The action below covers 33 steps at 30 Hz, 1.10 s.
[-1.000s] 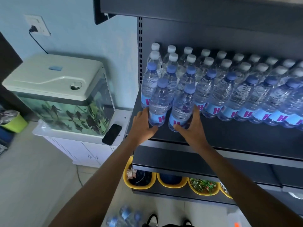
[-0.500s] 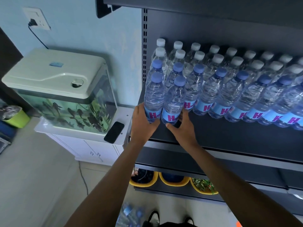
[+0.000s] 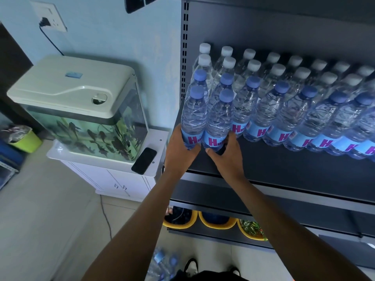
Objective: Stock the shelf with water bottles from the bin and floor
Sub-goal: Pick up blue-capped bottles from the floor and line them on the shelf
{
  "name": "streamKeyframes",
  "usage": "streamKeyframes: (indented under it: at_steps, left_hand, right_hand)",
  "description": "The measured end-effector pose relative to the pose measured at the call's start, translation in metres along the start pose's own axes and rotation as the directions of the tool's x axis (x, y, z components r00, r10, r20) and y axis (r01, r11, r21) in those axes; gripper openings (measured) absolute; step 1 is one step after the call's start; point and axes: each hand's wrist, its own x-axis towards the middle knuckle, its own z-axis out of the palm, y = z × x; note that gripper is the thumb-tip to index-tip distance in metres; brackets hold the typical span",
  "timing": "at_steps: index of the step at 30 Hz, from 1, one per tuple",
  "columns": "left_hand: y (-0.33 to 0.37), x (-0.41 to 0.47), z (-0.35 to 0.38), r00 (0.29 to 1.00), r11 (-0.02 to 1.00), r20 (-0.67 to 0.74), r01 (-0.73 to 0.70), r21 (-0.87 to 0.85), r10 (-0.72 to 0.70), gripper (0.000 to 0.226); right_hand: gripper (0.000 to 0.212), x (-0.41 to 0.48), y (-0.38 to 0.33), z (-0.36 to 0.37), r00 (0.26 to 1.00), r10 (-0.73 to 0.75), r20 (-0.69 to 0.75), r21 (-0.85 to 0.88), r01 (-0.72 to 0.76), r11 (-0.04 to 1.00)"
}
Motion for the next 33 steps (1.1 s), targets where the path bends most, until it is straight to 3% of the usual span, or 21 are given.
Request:
streamKeyframes:
  at_steps: [11,17,22,27,31,33]
  left_hand:
    - [0.006,0.003,-0.003,1.0,0.999,0.024,-0.007,-0.038,0.008,0.066]
    - [0.007,-0.016,-0.006,0.989,0.997,-0.134,0.062,-0.04,-0.067,0.103]
    - [0.012,-0.06,-0.004,0.966,0.996,-0.246,0.068,-0.061,-0.081,0.092]
    - [0.001,-0.148,0.013,0.889,0.989,-0.434,0.127,-0.072,-0.146,0.082]
    - [-0.031,-0.247,0.046,0.763,0.938,-0.554,0.328,-0.112,-0.333,0.075]
    - [-0.048,-0.295,0.065,0.686,0.894,-0.596,0.429,-0.131,-0.417,0.073]
  right_hand:
    - [0.081,-0.001,0.003,-0.001,0.999,-0.047,-0.012,-0.01,0.047,0.999]
    - [0.089,-0.005,0.008,-0.007,0.997,-0.053,-0.052,0.119,0.059,0.991]
    - [0.077,-0.03,0.015,-0.022,0.988,-0.155,0.001,0.167,0.153,0.974]
    - [0.057,-0.076,0.022,-0.041,0.916,-0.374,0.148,0.197,0.343,0.918]
    - [0.05,-0.124,0.049,-0.053,0.775,-0.546,0.317,0.225,0.498,0.838]
    - [0.047,-0.151,0.071,-0.05,0.714,-0.549,0.435,0.261,0.483,0.836]
